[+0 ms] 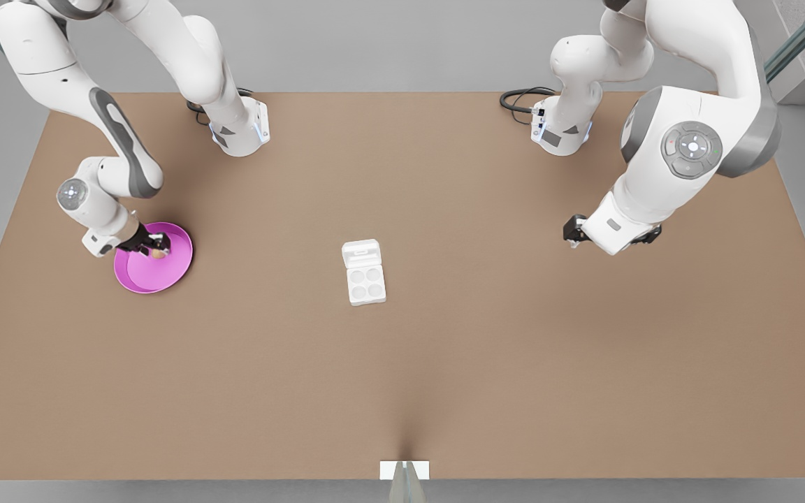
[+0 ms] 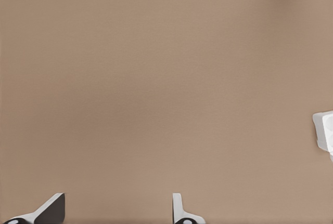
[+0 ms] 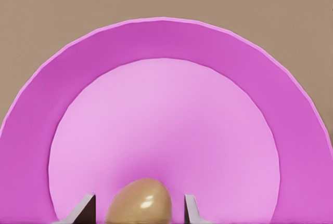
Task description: Pack egg into the box and close the box lid
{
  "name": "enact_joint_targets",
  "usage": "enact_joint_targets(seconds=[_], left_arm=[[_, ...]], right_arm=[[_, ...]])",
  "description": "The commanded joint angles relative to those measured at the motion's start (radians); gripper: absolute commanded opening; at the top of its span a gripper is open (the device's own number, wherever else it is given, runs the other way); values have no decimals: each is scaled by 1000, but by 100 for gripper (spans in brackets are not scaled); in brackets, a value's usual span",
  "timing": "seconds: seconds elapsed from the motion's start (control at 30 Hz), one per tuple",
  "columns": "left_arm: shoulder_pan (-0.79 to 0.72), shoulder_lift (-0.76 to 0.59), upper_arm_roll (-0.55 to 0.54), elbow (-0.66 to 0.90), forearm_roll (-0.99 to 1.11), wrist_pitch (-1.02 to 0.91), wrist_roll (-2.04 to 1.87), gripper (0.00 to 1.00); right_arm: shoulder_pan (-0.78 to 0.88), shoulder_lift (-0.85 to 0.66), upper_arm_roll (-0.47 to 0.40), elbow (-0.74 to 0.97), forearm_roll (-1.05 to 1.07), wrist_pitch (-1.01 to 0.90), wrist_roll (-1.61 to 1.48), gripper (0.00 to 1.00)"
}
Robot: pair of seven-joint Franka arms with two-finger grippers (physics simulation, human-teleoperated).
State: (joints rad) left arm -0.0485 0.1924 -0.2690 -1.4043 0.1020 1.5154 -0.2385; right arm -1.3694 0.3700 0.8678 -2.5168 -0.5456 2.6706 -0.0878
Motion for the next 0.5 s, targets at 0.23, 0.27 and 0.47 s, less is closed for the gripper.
enact_joint_targets(seconds=[0.23, 0.27, 0.47], left_arm=[[3, 2, 1, -1, 1, 15, -4, 100], [6, 4, 1, -1, 1, 17, -4, 100], [1, 4, 1, -1, 2, 15, -5, 100]], right_arm=[[-11, 53, -7, -3, -45, 37, 0, 58], [-20, 52, -9, -3, -53, 35, 0, 52], [-7, -5, 22, 29, -48, -69, 2, 46]])
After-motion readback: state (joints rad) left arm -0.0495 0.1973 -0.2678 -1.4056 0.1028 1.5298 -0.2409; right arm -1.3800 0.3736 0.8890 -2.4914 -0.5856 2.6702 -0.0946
